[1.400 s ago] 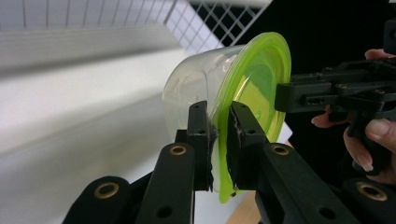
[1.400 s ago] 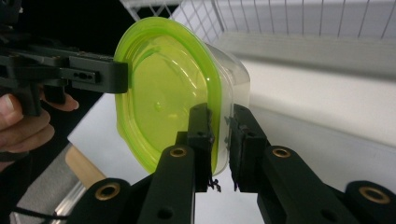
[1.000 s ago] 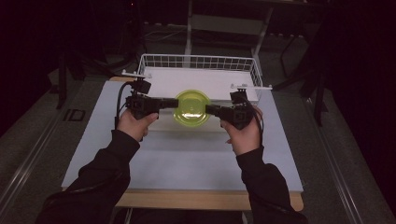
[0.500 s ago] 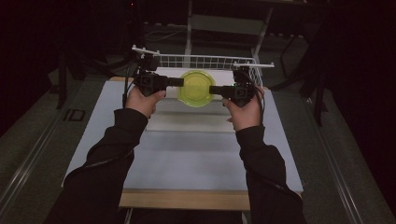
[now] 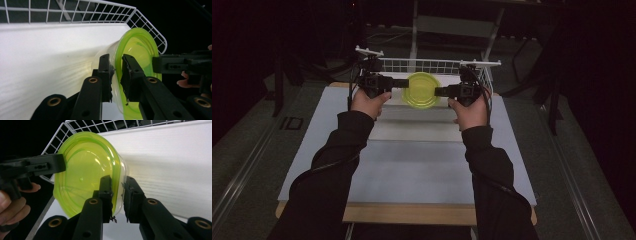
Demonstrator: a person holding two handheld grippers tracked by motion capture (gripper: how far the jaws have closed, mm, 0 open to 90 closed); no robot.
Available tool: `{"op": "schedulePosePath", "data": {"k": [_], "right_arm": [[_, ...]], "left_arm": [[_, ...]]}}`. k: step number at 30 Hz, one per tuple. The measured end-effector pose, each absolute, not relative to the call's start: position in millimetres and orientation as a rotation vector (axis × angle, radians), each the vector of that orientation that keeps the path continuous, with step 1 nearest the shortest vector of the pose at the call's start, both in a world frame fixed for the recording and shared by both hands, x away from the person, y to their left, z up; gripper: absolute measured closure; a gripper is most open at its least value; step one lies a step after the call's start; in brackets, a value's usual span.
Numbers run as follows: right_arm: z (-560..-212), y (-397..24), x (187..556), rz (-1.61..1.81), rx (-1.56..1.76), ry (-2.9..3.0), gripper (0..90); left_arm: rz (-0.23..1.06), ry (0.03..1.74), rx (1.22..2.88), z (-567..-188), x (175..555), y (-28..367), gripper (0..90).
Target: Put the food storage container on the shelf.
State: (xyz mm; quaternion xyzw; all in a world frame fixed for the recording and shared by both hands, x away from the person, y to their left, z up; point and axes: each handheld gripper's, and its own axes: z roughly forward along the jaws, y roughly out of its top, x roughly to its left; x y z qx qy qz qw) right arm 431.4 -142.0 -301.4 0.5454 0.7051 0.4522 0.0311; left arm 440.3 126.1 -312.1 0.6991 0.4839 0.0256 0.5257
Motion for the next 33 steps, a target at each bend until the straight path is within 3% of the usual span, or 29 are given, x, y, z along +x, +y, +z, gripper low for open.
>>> {"op": "schedulePosePath", "data": {"k": [4,8,14,20,29,33], "right_arm": [[-302,-144,436,1.361,1.684,2.122,77.0],[-302,-145,442,1.356,1.71,2.105,75.5],[-301,-144,439,1.403,1.674,2.098,56.5],[-297,-148,430,1.411,1.601,2.113,51.3],[-305,-154,405,1.379,1.487,2.143,50.0],[-315,-152,395,1.376,1.45,2.149,59.8]], "left_arm": [[0.075,1.167,1.677,-315,444,124,62.8],[0.078,1.171,1.674,-319,446,123,59.3],[0.11,1.193,1.655,-319,447,125,52.4],[0.15,1.163,1.644,-312,437,133,52.3],[0.169,1.042,1.687,-312,403,134,48.1],[0.171,1.021,1.679,-317,389,137,42.9]]}}
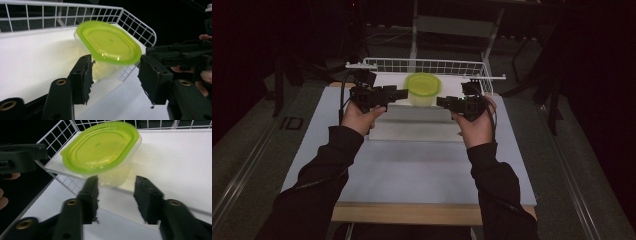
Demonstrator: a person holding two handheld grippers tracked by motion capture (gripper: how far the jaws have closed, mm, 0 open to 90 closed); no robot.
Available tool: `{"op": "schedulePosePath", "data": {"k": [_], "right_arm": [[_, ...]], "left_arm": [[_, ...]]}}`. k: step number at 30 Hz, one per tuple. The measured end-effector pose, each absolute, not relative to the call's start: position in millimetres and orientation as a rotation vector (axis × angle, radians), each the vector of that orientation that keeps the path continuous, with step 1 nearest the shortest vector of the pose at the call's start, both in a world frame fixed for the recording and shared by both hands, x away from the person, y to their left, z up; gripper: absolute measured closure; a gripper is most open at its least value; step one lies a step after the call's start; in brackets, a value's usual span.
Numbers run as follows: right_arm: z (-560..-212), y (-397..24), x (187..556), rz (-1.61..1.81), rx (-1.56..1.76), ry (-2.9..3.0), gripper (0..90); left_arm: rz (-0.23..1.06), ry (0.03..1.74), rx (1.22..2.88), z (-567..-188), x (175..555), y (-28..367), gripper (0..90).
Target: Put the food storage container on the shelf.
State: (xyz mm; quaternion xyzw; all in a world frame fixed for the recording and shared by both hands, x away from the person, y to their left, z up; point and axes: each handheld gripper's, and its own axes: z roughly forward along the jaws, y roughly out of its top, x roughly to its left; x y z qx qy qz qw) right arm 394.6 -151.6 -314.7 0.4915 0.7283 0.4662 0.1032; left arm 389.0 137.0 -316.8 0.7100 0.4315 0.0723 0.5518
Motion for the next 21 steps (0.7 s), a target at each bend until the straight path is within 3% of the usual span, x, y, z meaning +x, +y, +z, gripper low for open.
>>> {"op": "schedulePosePath", "data": {"k": [1,3,5,8,14,19,21], "right_arm": [[-317,-151,392,1.371,1.442,2.156,61.3],[-322,-148,389,1.378,1.437,2.179,72.7],[-328,-143,385,1.354,1.408,2.223,89.2],[-336,-135,383,1.363,1.388,2.249,90.0],[-344,-118,388,1.398,1.398,2.258,90.0],[-345,-112,397,1.408,1.434,2.22,90.0],[-345,-111,401,1.398,1.447,2.206,90.0]], "left_arm": [[0.171,1.012,1.683,-318,386,138,42.9],[0.155,0.997,1.665,-322,379,140,39.4],[0.145,0.988,1.665,-329,372,143,39.2],[0.096,0.94,1.681,-344,363,148,29.0],[0.081,0.89,1.664,-376,346,157,21.8],[0.239,0.809,1.647,-409,329,156,13.2],[0.223,0.815,1.629,-420,326,157,7.0]]}}
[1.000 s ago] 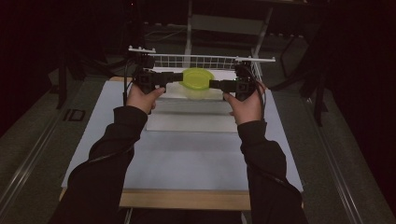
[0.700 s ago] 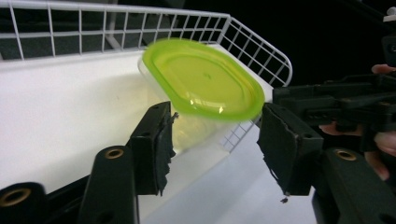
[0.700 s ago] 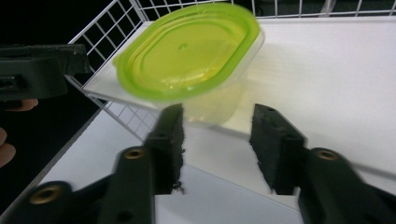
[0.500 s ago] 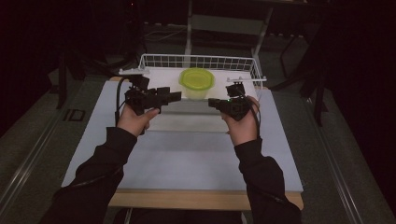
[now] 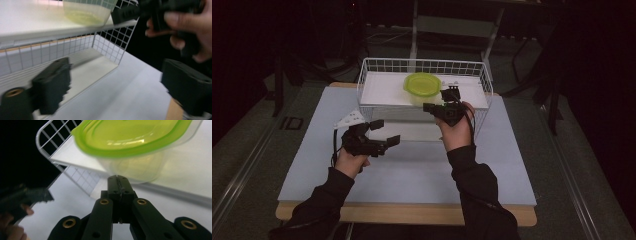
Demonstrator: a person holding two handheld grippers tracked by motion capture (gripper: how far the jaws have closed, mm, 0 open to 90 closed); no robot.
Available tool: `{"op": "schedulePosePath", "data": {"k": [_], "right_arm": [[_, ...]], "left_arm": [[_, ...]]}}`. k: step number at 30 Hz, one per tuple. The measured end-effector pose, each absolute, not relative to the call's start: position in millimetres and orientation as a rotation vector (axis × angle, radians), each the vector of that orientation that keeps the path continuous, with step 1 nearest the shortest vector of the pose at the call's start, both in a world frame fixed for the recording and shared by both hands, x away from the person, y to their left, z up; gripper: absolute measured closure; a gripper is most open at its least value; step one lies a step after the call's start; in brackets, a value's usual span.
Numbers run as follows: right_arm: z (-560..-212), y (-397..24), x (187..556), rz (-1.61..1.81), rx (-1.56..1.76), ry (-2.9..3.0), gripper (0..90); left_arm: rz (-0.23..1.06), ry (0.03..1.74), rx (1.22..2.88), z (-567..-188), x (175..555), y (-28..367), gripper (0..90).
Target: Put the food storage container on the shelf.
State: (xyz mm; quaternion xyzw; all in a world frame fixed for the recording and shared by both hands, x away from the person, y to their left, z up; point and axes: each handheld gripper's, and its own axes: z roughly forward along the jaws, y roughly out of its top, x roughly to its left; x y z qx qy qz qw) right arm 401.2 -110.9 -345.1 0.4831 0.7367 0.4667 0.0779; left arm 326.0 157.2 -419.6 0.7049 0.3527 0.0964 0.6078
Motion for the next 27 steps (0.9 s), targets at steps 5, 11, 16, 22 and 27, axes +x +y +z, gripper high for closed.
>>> {"op": "schedulePosePath", "data": {"k": [5,11,16,22,27], "right_arm": [[-344,-108,410,1.386,1.463,2.193,90.0],[-345,-104,423,1.377,1.481,2.17,90.0],[-349,-101,430,1.372,1.493,2.143,90.0],[-349,-103,440,1.358,1.51,2.117,89.7],[-348,-106,440,1.36,1.512,2.123,86.8]], "left_arm": [[0.242,0.83,1.645,-438,322,163,3.4],[0.229,0.837,1.676,-455,319,168,3.4],[0.236,0.826,1.691,-459,317,169,3.4],[0.233,0.807,1.679,-456,316,169,3.4],[0.229,0.8,1.692,-457,316,168,3.4]]}}
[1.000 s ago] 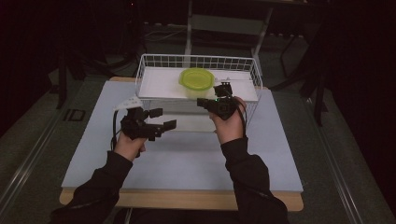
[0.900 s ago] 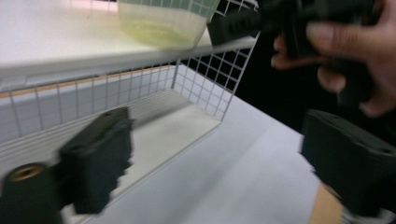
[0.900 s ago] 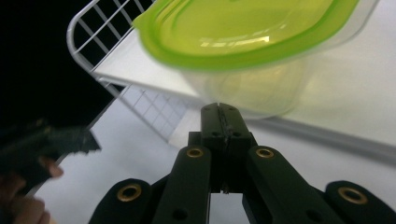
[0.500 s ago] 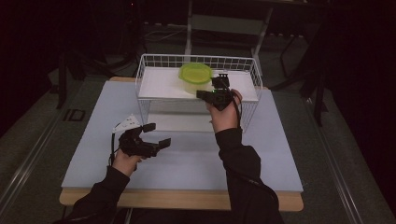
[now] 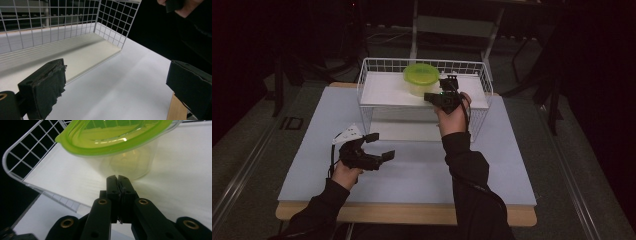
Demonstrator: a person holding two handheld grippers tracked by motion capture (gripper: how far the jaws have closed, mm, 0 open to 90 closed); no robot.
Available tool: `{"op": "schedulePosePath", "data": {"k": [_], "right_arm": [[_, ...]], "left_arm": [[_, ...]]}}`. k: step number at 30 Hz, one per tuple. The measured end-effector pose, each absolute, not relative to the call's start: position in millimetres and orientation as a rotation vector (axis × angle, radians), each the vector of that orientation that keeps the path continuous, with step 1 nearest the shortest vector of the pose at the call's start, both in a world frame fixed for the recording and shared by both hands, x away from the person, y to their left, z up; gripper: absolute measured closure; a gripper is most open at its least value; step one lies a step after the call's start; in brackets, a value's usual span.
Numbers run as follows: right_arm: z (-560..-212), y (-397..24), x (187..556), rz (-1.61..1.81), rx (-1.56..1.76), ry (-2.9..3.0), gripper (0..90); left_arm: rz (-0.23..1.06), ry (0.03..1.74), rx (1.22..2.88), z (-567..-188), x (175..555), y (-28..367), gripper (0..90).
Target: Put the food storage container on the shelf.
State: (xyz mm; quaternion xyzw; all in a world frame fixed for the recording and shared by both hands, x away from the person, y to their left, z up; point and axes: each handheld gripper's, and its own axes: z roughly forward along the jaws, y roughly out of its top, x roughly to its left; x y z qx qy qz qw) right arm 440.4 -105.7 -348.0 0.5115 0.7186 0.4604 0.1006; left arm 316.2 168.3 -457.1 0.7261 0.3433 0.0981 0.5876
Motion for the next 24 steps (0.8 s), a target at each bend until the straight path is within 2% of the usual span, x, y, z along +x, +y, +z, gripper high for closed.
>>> {"op": "schedulePosePath", "data": {"k": [6,9,11,12,13,24], "right_arm": [[-347,-108,422,1.37,1.449,2.169,82.3],[-344,-110,412,1.376,1.391,2.209,71.0],[-344,-111,408,1.374,1.37,2.219,71.0],[-343,-112,401,1.377,1.332,2.242,62.5],[-343,-112,401,1.377,1.332,2.242,62.5],[-354,-129,362,1.405,1.145,2.288,29.4]], "left_arm": [[0.217,0.8,1.699,-457,314,167,3.4],[0.2,0.815,1.689,-457,311,165,3.4],[0.2,0.815,1.689,-457,311,165,3.4],[0.196,0.795,1.727,-457,306,161,3.4],[0.196,0.795,1.727,-457,306,161,3.3],[0.185,0.787,1.758,-453,287,169,3.3]]}}
